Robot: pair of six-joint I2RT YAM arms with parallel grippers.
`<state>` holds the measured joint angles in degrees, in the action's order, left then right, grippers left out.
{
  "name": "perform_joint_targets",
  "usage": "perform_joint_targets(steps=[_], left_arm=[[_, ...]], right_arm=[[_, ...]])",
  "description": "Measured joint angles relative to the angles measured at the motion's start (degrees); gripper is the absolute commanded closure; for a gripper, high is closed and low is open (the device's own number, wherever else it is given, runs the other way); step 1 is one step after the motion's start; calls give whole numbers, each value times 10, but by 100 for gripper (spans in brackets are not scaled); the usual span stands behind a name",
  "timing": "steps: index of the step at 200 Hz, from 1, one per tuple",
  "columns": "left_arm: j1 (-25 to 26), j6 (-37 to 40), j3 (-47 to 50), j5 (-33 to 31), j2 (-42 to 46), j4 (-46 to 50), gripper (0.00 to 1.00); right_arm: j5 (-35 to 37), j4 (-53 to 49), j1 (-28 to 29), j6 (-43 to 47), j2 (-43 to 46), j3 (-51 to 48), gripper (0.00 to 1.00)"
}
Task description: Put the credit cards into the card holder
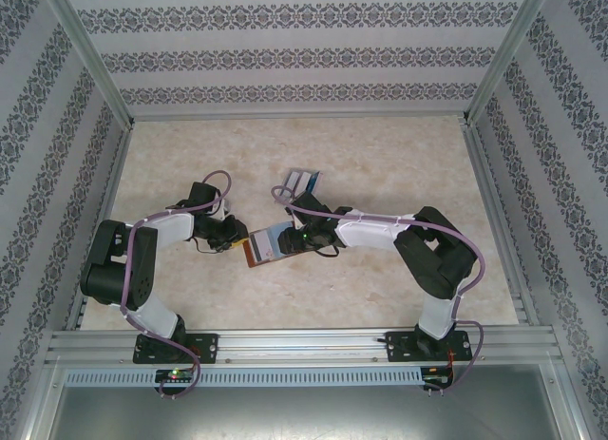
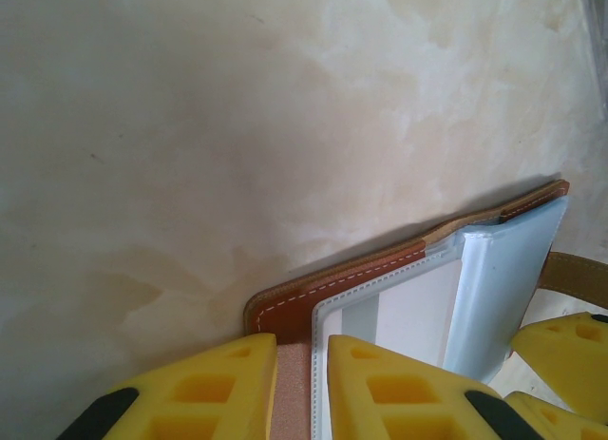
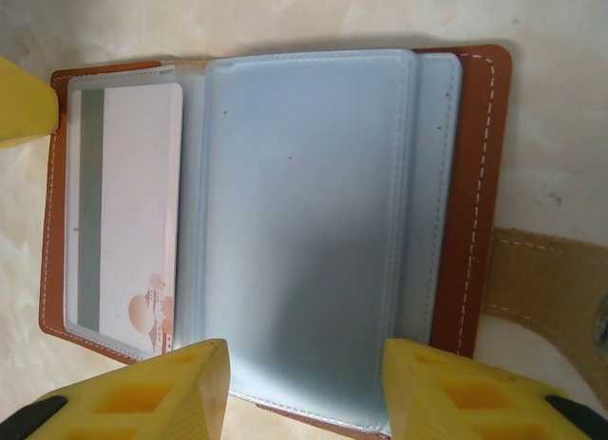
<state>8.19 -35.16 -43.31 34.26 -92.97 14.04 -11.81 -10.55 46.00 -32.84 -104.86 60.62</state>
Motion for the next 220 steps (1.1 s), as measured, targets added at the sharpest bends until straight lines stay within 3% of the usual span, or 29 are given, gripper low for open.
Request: perform_joint_targets(steps=[91, 185, 220], left_arm=[[0, -2, 0, 0, 0, 0, 78], [0, -4, 0, 0, -1, -1, 78], [1, -4, 0, 2, -3, -5, 78]], right_arm=[[-27, 18, 0, -19, -19, 9, 54], [-46, 30, 0, -32, -29, 16, 70], [-48, 25, 0, -30, -29, 16, 71]])
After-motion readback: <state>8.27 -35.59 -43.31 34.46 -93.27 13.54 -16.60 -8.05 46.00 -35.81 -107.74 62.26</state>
